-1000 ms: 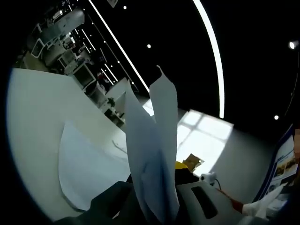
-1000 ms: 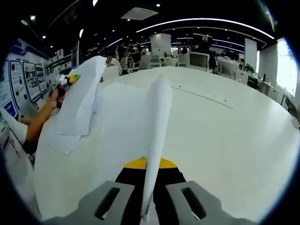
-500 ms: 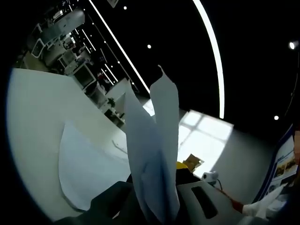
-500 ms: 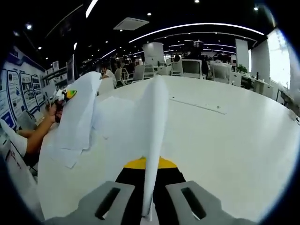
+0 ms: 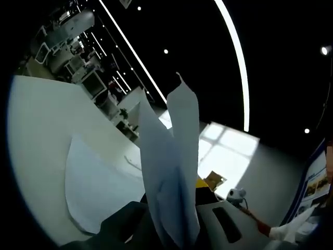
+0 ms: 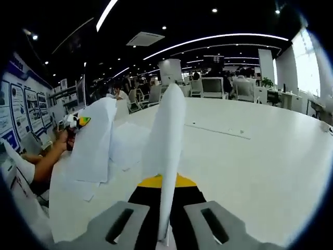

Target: Organize the stack of printing papers by aligning and flattening the scattered papers on the table

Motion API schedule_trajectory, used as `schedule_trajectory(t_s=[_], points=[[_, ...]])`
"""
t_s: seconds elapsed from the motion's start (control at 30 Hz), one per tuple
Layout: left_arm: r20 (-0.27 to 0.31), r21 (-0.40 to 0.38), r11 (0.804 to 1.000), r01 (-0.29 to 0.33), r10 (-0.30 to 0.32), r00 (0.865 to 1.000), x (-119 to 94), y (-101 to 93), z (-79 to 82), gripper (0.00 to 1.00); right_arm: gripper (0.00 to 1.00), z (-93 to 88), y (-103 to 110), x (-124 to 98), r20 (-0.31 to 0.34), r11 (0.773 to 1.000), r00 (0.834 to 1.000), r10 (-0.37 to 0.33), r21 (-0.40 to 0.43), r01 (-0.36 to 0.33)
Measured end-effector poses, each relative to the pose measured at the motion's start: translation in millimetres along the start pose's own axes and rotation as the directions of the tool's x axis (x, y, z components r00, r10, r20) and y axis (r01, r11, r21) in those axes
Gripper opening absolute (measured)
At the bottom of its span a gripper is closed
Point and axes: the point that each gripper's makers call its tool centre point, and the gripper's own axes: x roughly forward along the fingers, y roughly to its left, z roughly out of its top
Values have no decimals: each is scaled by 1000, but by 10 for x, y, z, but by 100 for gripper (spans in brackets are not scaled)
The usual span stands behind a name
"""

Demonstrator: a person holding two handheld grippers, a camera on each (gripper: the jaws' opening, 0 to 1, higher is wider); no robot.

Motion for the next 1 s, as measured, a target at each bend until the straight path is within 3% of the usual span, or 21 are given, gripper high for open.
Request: schedule_trajectory(t_s=[1.0], points=[[-1,2,1000,-3,3,1000,8,18,3,6,0,290,174,-111,75,1000,997,24,-5,-23]])
